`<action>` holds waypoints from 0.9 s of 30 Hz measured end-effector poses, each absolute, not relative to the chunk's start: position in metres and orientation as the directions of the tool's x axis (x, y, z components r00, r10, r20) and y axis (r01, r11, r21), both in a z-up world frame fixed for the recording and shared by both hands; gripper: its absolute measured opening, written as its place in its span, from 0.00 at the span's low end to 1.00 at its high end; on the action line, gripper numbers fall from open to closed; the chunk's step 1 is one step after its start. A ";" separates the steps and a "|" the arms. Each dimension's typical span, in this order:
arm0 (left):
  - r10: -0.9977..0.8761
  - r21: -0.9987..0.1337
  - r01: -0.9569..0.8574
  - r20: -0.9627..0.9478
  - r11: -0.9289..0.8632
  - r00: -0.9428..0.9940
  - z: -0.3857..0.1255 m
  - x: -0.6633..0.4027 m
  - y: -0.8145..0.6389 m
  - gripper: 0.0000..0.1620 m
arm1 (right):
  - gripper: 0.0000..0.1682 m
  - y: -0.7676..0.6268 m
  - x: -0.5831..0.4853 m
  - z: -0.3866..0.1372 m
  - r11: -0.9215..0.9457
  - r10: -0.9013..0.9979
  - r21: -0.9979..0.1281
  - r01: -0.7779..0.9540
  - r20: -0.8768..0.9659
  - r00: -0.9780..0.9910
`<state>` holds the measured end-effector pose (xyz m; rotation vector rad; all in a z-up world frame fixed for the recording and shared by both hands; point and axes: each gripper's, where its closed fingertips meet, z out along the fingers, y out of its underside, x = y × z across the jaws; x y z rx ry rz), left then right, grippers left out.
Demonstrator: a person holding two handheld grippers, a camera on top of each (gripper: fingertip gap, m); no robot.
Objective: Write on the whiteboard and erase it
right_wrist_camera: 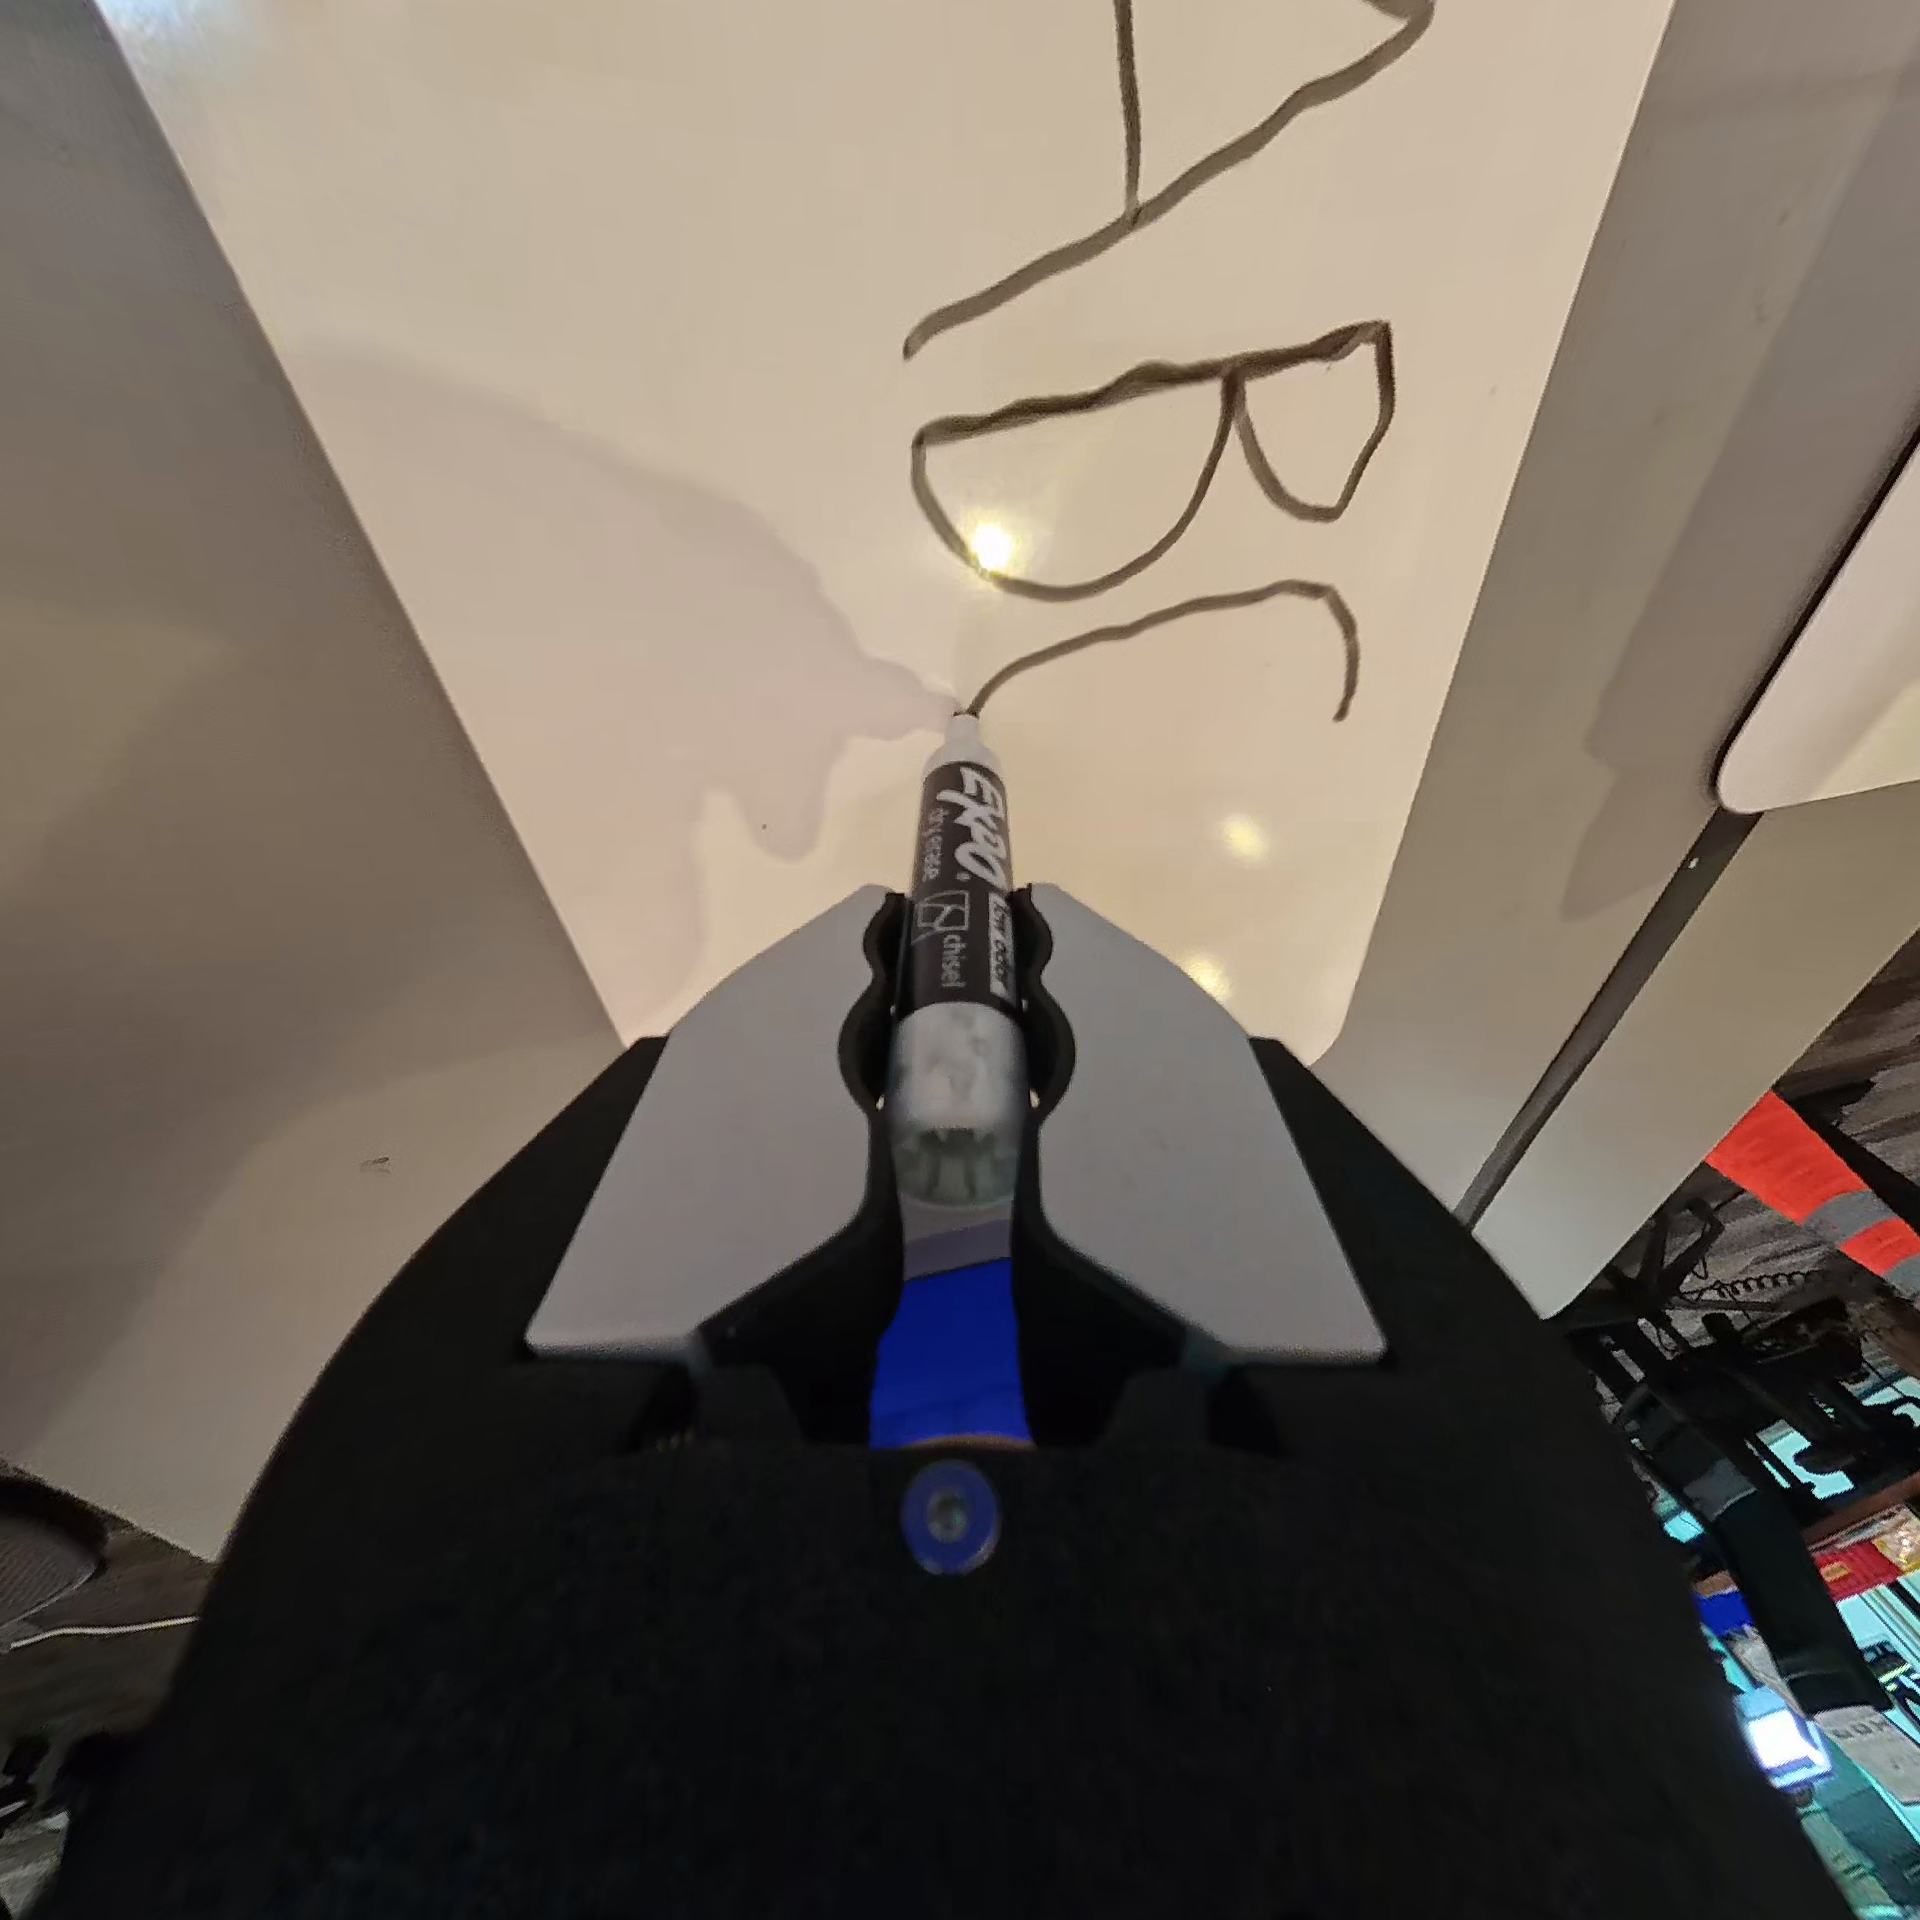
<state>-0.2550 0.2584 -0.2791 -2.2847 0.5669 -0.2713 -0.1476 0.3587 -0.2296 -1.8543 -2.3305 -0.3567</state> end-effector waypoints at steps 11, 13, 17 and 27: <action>-0.476 -0.719 -0.311 0.032 -0.621 0.879 -0.279 -0.254 0.258 0.00 | 0.11 0.375 -0.130 -0.229 0.171 0.951 0.101 0.980 0.244 -0.191; -0.476 -0.719 -0.311 0.030 -0.621 0.879 -0.279 -0.254 0.258 0.00 | 0.11 0.380 -0.132 -0.222 0.173 0.948 0.081 0.981 0.255 -0.189; -0.477 -0.719 -0.314 0.027 -0.620 0.879 -0.279 -0.254 0.257 0.00 | 0.11 0.411 -0.134 -0.207 0.125 0.940 0.038 0.991 0.315 -0.130; -0.477 -0.719 -0.301 0.048 -0.627 0.878 -0.279 -0.253 0.257 0.00 | 0.11 0.451 -0.141 -0.225 0.112 0.940 0.057 0.992 0.318 -0.125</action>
